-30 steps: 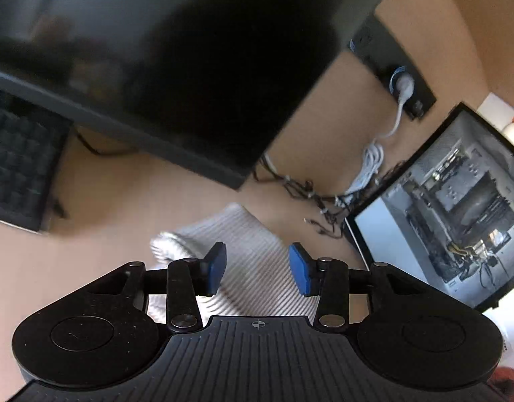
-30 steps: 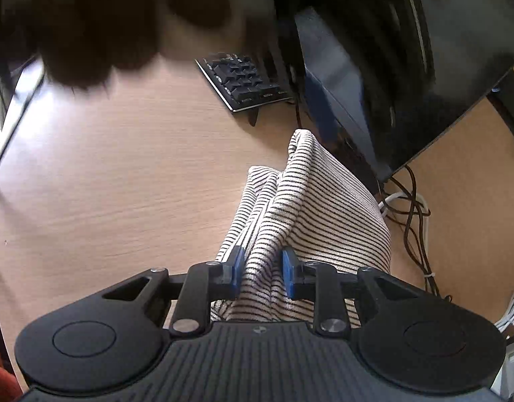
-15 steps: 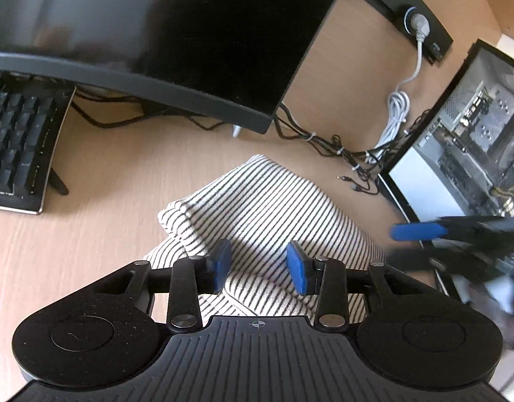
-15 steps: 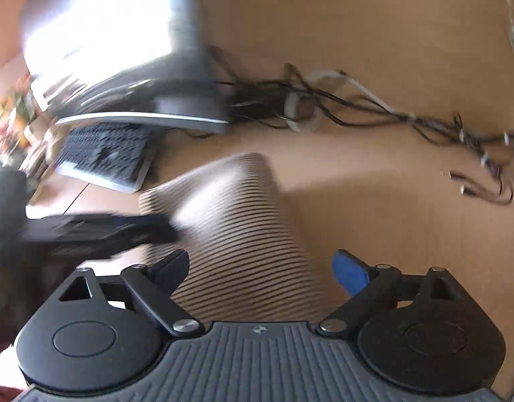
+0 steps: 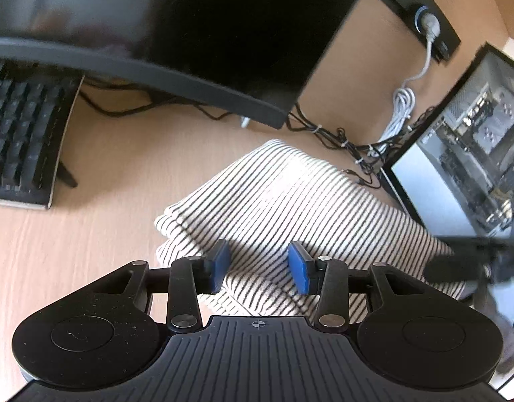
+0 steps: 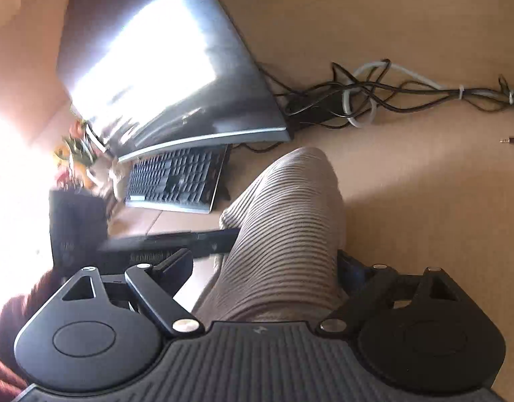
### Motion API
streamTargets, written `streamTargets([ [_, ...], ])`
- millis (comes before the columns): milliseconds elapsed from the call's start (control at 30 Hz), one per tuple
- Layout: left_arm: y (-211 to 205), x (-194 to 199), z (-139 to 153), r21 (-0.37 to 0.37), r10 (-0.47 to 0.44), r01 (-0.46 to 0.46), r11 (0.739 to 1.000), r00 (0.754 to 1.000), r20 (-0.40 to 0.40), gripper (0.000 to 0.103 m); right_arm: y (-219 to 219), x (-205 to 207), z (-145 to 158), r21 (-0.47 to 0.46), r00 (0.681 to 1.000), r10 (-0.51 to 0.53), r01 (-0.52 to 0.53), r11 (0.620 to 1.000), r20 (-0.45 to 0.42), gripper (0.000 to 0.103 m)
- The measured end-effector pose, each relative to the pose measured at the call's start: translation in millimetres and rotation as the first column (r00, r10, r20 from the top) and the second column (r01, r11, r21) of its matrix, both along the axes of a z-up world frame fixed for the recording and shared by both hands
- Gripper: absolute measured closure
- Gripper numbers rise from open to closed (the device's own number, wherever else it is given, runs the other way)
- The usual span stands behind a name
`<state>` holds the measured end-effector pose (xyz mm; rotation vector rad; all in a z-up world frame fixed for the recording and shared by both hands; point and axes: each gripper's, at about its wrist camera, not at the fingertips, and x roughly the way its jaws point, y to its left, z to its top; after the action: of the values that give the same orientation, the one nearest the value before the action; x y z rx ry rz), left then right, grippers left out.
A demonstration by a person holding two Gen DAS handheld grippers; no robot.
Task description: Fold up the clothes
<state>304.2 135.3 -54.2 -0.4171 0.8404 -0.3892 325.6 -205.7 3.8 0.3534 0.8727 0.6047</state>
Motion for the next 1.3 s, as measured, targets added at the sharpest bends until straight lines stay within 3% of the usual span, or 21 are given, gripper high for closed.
streamTargets([
  [167,-5.6,-6.2,2.3,-0.006,-0.012,0.012,1.0,1.0,-0.003,0.058,9.6,-11.2,-36.8,-0.245,0.997,-0.043,0.025,0.969,-0.068,0.015],
  [333,-9.4,-6.8,2.2,0.009,-0.003,0.003,1.0,1.0,0.002,0.058,1.8,-11.2,-16.1,-0.216,0.998,-0.061,0.057,0.975,-0.009,0.013],
  [433,-11.8,-7.4,2.8,0.022,-0.001,0.001,1.0,1.0,0.007,0.058,-7.5,10.2,2.2,-0.135,0.996,-0.085,0.087,0.987,0.019,0.005],
  [500,-13.8,-8.0,3.2,0.032,0.001,-0.002,0.999,1.0,0.011,0.058,-7.5,28.1,5.8,-0.101,0.997,-0.082,0.081,0.992,-0.01,0.002],
  [700,-15.1,-10.6,3.7,0.044,0.013,-0.013,0.999,1.0,0.01,0.058,19.3,79.2,-46.9,-0.101,0.981,-0.048,0.03,0.994,-0.186,0.002],
  [833,-14.1,-12.9,3.9,0.048,0.022,-0.022,0.999,1.0,0.007,0.057,22.9,83.8,-65.0,-0.011,0.963,-0.04,0.039,0.999,-0.266,0.003],
  [1033,-2.1,-17.2,1.0,-0.005,0.043,-0.043,0.999,0.999,-0.018,0.054,18.3,54.4,-33.3,0.077,0.994,0.02,-0.011,0.997,-0.109,0.006],
  [1167,-4.8,-17.4,1.6,-0.001,0.031,-0.031,1.0,0.999,-0.016,0.054,9.8,48.6,-49.3,0.008,0.987,-0.076,0.077,0.997,-0.141,0.008],
  [1300,-7.5,-16.7,2.5,0.013,0.017,-0.017,1.0,1.0,-0.009,0.054,4.7,28.1,-45.6,-0.069,0.985,-0.155,0.15,0.986,-0.078,0.007],
])
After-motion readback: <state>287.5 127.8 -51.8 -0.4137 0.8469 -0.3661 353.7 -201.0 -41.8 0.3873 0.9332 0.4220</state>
